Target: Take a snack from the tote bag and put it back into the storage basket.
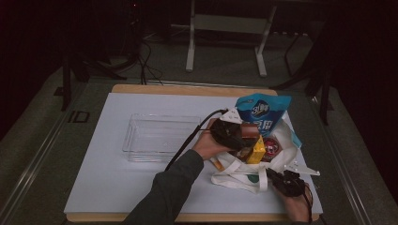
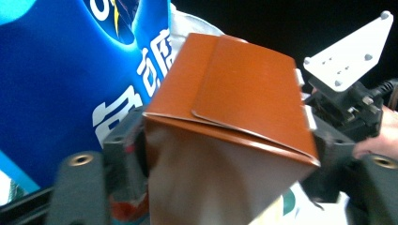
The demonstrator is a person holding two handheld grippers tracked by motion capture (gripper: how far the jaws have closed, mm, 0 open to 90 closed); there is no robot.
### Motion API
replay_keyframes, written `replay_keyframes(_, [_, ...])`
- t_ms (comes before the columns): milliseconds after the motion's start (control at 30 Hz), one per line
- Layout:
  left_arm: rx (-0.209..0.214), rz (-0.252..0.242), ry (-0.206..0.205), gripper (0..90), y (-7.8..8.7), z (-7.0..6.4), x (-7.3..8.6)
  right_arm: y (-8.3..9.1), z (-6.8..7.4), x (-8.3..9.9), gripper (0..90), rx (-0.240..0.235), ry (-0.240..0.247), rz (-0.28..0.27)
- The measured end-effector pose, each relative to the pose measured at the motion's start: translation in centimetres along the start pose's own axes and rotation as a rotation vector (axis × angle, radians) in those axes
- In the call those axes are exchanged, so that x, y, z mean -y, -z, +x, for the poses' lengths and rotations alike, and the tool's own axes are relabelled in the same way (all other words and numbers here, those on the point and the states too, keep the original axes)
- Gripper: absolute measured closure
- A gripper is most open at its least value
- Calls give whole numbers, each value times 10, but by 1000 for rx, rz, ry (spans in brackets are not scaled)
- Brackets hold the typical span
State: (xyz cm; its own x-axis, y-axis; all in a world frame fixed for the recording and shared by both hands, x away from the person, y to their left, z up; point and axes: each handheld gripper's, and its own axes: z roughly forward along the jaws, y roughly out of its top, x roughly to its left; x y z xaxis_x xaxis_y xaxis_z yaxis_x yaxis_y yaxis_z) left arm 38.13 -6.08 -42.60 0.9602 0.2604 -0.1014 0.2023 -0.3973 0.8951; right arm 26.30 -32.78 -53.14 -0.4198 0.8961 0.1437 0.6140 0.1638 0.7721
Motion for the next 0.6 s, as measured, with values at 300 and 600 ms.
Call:
replay_keyframes(300, [-10,-81,41,357,-2,-1,4,0,0,0,867,-4,-1,-1])
replay_keyframes(600, [-61,-114,5,403,1,-9,0,0,-1,1,868,-7,-1,-3])
